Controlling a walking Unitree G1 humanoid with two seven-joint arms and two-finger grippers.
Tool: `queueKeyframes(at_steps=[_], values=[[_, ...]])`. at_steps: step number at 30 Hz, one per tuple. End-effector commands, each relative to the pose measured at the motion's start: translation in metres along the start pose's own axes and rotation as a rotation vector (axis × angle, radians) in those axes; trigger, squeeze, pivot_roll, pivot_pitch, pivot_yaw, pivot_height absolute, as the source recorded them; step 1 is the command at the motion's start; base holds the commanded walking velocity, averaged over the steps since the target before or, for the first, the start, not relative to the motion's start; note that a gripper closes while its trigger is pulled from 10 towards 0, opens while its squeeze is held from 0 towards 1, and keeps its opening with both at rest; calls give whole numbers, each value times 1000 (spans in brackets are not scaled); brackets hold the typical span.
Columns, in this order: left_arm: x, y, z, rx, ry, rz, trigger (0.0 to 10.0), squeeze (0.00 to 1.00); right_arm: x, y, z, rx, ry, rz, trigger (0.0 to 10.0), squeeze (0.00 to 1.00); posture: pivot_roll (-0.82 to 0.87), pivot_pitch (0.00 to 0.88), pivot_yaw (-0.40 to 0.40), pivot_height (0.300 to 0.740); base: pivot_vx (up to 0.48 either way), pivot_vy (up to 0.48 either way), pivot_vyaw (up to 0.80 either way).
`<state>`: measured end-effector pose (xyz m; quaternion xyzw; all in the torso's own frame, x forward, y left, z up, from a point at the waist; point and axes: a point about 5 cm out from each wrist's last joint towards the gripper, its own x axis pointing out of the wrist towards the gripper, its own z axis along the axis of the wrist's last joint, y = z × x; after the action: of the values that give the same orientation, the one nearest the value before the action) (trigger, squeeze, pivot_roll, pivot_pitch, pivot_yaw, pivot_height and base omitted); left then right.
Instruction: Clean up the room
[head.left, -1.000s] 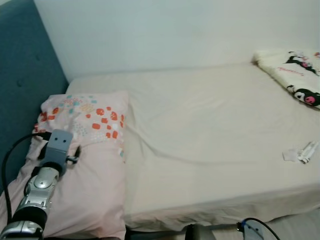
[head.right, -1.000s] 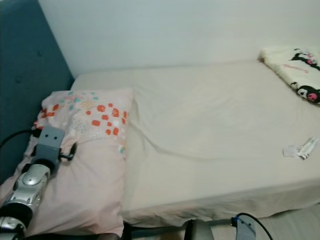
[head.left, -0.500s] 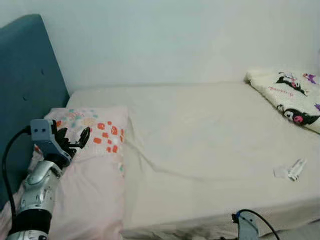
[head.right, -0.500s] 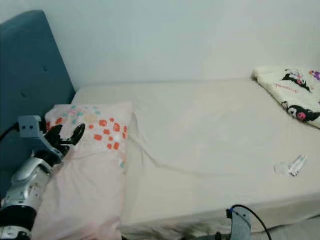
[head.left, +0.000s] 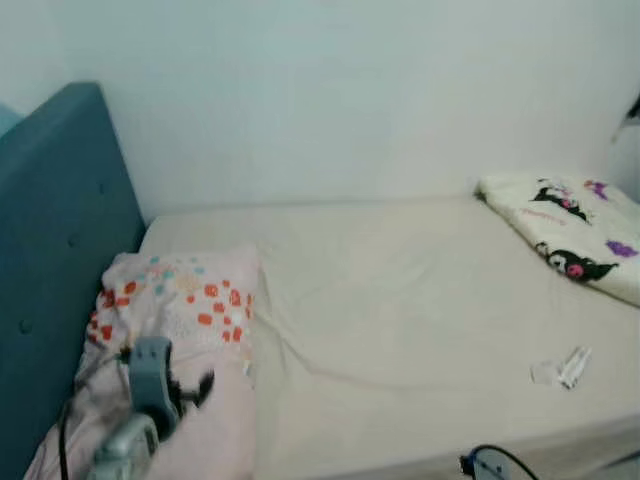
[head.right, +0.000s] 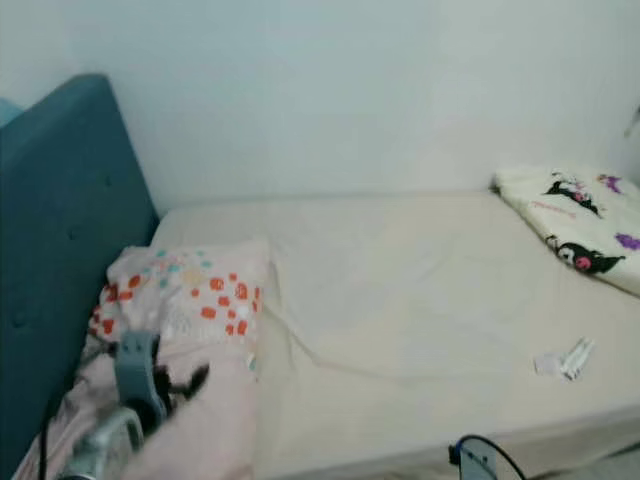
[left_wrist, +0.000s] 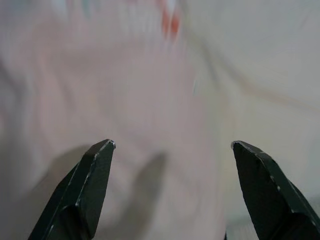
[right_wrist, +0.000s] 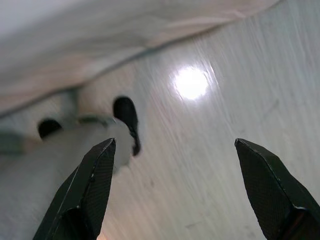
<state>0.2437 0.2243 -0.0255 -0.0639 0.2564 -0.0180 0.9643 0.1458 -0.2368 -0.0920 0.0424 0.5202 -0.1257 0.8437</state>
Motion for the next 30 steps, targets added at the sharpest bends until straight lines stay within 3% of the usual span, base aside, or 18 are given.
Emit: queueKeyframes(at_steps=[1,6,10,12,15,21,30], values=[[-18,5,-47,-80,192,73,10000,0,-1,0,-13,-67,47,-4,10000,0,-2,0,-62,740,0,0,0],[-40,12,-85,-179,343,185,10000,0,-3,-4,-25,-87,89,-14,10000,0,5,0,-67,740,0,0,0],[-67,16,-119,-200,488,262,10000,0,-4,-7,-35,-106,106,-37,10000,0,-7,0,-63,740,0,-86,0],[-70,14,-124,-200,503,260,10000,0,-5,-8,-36,-116,110,-37,10000,0,-7,0,-65,740,0,-345,0],[-63,7,-118,-199,463,225,10000,0,-5,-9,-36,-140,114,-31,10000,0,7,0,-78,740,0,-480,0],[-51,9,-103,-223,405,206,10000,0,-4,-8,-28,-169,100,-25,10000,0,9,0,-81,740,0,-480,0],[-47,5,-101,-219,409,178,10000,0,-3,-6,-25,-184,91,-24,10000,0,3,0,-78,740,0,-480,0]])
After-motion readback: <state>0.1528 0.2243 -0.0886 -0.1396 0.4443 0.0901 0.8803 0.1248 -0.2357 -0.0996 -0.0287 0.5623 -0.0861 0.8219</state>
